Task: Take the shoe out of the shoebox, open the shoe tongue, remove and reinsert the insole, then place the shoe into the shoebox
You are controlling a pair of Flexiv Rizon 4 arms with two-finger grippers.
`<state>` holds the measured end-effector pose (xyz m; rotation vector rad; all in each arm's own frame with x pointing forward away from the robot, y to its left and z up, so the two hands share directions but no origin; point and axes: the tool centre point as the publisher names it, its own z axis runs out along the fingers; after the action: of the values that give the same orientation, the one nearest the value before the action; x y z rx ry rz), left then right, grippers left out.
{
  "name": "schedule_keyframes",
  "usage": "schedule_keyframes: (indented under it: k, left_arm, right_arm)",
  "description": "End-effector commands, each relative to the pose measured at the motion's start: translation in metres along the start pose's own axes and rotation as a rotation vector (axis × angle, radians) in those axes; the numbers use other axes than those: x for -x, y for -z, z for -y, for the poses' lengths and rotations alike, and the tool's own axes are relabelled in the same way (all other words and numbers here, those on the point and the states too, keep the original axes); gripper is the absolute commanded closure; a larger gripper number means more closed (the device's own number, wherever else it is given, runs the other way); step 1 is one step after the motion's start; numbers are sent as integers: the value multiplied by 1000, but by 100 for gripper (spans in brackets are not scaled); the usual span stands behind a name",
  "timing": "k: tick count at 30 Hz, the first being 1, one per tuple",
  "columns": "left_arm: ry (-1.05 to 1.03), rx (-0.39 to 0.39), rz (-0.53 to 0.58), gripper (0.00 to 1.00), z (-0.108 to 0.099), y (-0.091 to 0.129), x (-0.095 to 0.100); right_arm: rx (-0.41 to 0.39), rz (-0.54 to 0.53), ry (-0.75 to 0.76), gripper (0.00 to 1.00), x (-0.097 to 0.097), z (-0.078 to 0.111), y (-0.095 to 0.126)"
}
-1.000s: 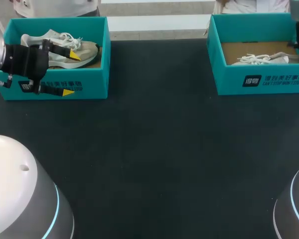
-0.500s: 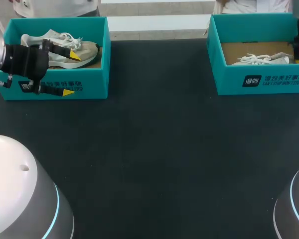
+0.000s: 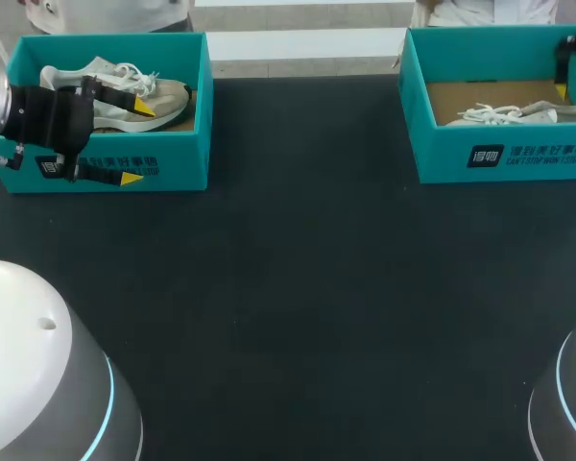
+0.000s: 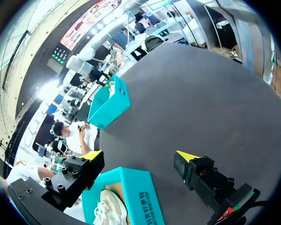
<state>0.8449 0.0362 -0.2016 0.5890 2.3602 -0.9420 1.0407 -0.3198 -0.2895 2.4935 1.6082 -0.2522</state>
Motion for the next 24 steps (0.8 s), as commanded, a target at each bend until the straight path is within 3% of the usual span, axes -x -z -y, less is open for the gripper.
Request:
schedule_keyframes:
  k: [1,6,16,20,23,24]
  left_arm:
    - [0,2,-2,0,0,1,0]
    - [0,2,-2,0,0,1,0]
    - [0,2,-2,0,0,1,0]
    - [-90,-18,-34,0,-5,14,28]
    - [-147,51,-23,0,-15,22,45]
    - [-166,31,-48,0,-17,26,49]
  right_arm:
    - [107,-68,7,0,8,21,17]
    - [136,-144,24,0,1,29,32]
    - [142,-143,19,0,0,30,34]
    - [142,-143,19,0,0,30,34]
    - [142,-143,19,0,0,30,34]
    - [142,-143,19,0,0,30,34]
